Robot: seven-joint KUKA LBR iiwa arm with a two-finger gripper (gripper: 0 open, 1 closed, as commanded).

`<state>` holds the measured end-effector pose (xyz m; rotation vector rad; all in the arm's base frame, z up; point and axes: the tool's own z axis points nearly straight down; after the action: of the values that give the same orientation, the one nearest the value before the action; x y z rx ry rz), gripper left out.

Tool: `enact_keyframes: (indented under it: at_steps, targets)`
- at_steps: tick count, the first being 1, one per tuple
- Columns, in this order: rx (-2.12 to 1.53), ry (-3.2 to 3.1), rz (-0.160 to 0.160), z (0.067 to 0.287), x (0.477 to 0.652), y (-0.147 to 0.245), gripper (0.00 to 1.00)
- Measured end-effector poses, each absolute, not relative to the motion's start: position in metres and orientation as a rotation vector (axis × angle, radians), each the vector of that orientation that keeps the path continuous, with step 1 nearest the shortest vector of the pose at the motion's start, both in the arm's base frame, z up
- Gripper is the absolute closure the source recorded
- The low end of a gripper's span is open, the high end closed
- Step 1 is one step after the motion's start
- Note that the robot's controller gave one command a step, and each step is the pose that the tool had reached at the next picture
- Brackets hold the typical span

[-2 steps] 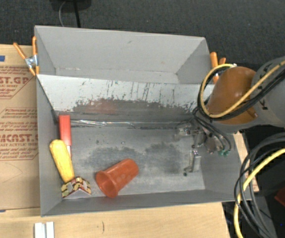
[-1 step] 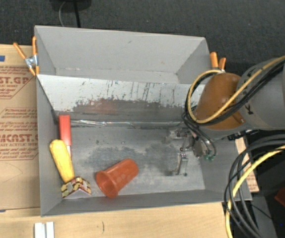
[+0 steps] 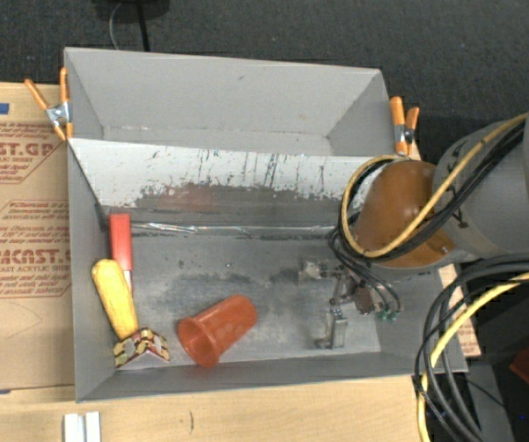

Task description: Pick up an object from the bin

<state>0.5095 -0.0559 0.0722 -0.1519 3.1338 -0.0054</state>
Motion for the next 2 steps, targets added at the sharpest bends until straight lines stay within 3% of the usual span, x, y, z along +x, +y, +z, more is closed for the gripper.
enact_keyframes:
  at_steps: [1,2]
  targets:
    - [-0.387,3.113,0.004,0.07,0.506,-0.03,0.0]
    - [-0.346,3.118,-0.001,0.076,0.51,0.019,0.0]
